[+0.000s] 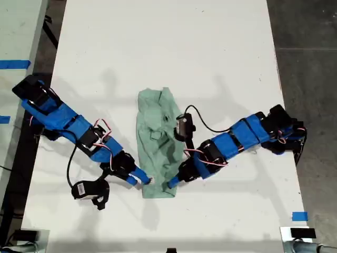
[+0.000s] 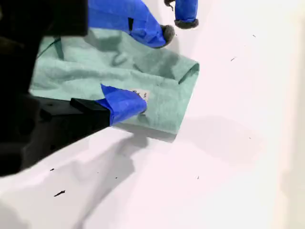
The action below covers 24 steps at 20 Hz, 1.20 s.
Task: Fold tshirt
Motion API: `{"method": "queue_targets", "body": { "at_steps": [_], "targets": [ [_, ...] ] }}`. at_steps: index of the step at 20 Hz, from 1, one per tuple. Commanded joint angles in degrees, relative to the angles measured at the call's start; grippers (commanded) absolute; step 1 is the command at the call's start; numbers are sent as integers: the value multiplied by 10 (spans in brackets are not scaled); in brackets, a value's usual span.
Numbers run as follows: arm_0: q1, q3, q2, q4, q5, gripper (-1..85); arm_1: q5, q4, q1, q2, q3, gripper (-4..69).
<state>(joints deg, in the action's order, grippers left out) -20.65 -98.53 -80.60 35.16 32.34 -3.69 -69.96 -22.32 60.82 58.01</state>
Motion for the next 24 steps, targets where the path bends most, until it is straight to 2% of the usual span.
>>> {"method": "queue_targets", "body": {
  "at_steps": [1, 9, 16, 24],
  "targets": [
    [14, 69, 30, -9, 0, 196, -5, -4, -11, -3, -53, 325],
    [20, 149, 157, -10, 5, 204, -18, 33, -10, -62, -76, 324],
    [9, 150, 172, 13, 21, 209, -40, 38, 2, -103, -127, 322],
    [11, 156, 214, 11, 33, 210, -59, 62, 11, -124, -134, 317]
  ]
}}
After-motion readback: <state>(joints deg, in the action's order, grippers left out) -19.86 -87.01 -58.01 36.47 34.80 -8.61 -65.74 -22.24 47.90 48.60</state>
